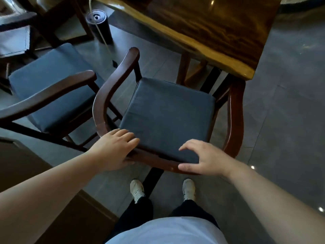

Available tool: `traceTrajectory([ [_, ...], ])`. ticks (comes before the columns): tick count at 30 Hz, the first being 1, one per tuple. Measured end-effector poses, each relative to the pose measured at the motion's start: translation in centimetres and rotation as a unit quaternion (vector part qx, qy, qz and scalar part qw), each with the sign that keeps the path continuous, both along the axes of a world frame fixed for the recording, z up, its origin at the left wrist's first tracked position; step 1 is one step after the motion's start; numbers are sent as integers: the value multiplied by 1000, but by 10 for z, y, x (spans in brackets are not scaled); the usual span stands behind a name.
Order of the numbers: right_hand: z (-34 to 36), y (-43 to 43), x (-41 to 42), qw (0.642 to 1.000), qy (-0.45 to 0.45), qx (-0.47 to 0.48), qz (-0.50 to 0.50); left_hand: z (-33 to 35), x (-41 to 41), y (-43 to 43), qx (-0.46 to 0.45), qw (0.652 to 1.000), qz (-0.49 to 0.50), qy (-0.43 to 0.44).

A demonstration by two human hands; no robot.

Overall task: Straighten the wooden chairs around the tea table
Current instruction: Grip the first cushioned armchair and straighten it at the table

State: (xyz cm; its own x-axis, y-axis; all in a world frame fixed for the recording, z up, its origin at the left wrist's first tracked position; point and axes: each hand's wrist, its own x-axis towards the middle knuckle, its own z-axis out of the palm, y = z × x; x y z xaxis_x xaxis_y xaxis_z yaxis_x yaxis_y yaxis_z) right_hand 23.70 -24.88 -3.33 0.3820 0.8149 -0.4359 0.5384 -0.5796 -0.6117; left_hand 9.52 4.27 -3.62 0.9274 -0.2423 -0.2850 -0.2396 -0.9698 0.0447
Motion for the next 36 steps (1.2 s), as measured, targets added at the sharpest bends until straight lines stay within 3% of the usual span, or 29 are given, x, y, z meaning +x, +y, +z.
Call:
traceTrajectory([
  [5, -11, 13, -27, 996, 62, -30, -52, -8, 12, 14, -95, 992, -50, 62],
  [7, -18, 11, -30, 998, 31, -40, -38, -11, 11, 15, -111, 989, -66, 72],
  [13, -21, 15, -46, 995, -50, -83, -23, 7, 36, 19, 26, 969, -160, 188],
  [15, -17, 20, -42, 995, -55, -78, -7, 13, 41, 22, 27, 965, -158, 207],
  [25, -26, 82, -39, 992, -76, -69, -70, 21, 63, 79, 70, 983, -87, 145],
  [36, -14, 89, -35, 994, -36, -74, -73, 18, 56, 77, 29, 995, -8, 98],
])
